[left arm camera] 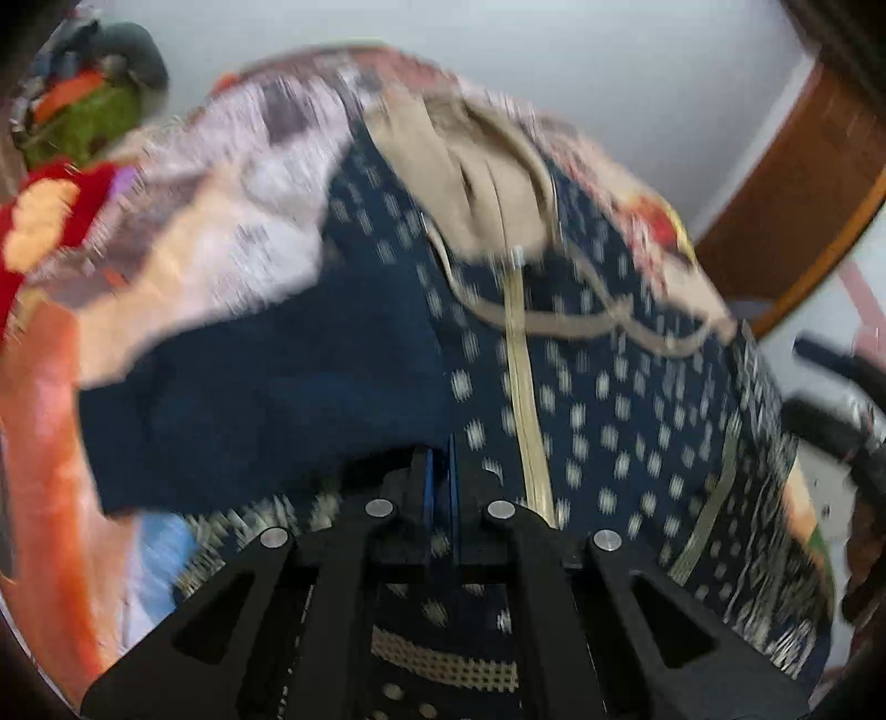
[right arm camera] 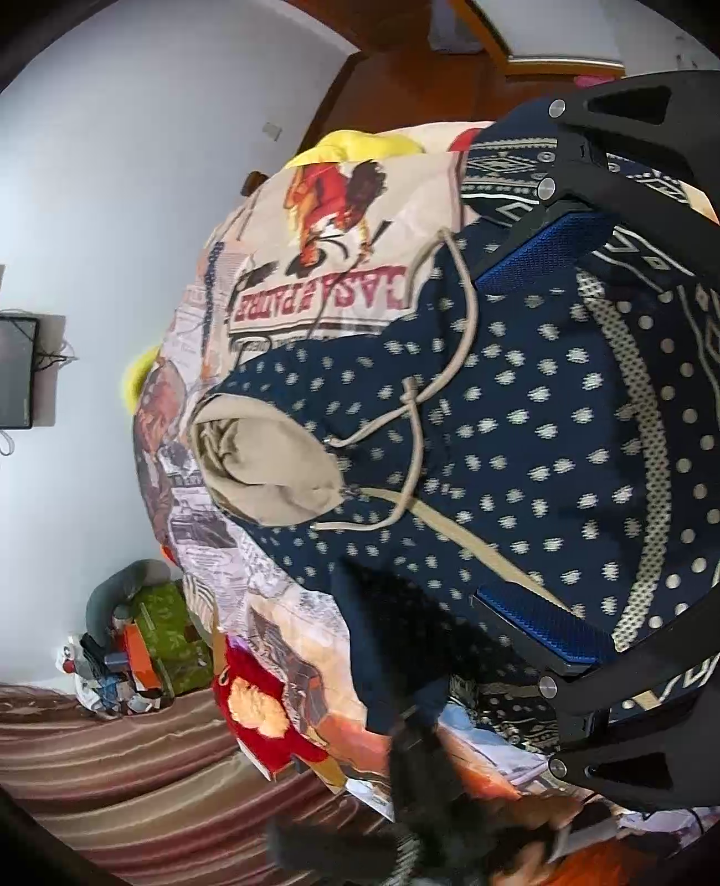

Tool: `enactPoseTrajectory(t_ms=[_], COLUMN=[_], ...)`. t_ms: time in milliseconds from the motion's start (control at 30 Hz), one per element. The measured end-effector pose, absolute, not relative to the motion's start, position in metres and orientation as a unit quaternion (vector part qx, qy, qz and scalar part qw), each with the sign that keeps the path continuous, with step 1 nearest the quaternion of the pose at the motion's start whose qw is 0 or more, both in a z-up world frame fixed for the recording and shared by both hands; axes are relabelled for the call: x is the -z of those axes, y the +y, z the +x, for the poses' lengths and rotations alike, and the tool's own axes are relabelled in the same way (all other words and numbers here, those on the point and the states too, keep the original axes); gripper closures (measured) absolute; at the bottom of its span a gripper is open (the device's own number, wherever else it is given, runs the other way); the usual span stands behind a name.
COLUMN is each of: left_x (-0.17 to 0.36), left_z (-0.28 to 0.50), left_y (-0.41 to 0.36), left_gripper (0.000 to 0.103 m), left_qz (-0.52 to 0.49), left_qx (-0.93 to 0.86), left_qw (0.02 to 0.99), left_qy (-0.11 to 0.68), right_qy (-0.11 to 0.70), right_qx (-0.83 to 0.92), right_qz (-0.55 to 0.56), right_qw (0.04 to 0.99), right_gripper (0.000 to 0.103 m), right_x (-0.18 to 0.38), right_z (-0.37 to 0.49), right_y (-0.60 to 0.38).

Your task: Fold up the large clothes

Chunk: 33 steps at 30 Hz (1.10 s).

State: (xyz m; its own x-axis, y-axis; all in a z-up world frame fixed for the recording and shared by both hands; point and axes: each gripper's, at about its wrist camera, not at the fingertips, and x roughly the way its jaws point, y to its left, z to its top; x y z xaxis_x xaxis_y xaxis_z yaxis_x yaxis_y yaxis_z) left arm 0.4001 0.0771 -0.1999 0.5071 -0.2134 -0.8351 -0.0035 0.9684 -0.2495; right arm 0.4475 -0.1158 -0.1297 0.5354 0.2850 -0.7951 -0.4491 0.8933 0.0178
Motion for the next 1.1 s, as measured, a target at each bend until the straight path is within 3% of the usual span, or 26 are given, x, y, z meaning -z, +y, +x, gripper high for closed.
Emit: enactPoseTrajectory(t_ms=[167, 233, 300, 400, 700, 1033, 1100], left_x=[0.201, 0.189, 0.175, 0.155, 0.162, 0.201, 0.205], left_z=[0.384, 0.372, 0.358, 0.334, 0.272, 0.250, 0.250], left_y=[0.090, 0.109, 0.135, 0.176, 0.282, 0.293, 0.291], left_gripper=[0.094, 0.082, 0.060, 0.049, 0.049, 0.049, 0.049], left_qz=[-0.094, -0.094, -0.093, -0.087, -0.108, -0.146, -0.147], left_qx=[0.056, 0.040, 0.010, -0.047, -0.151, -0.140, -0.138], left_qw=[0.855, 0.864, 0.876, 0.894, 0.883, 0.869, 0.869], left_qy=[0.507, 0.493, 0.472, 0.437, 0.431, 0.452, 0.453], right_qy=[0.449, 0.446, 0.439, 0.424, 0.421, 0.457, 0.455], right_qx=[-0.221, -0.231, -0.242, -0.265, -0.363, -0.390, -0.375], right_qz=[-0.102, -0.110, -0.116, -0.126, -0.203, -0.284, -0.299], right_qw=[0.860, 0.858, 0.857, 0.857, 0.806, 0.747, 0.751], right_gripper=[0.000, 0.000, 0.000, 0.000, 0.000, 0.001, 0.009], right_x=[0.136, 0.134, 0.131, 0.126, 0.161, 0.251, 0.264], right_z=[0.441, 0.438, 0.435, 0.431, 0.414, 0.409, 0.415], right_y=[-0.112, -0.102, -0.090, -0.062, 0.076, 0.198, 0.208])
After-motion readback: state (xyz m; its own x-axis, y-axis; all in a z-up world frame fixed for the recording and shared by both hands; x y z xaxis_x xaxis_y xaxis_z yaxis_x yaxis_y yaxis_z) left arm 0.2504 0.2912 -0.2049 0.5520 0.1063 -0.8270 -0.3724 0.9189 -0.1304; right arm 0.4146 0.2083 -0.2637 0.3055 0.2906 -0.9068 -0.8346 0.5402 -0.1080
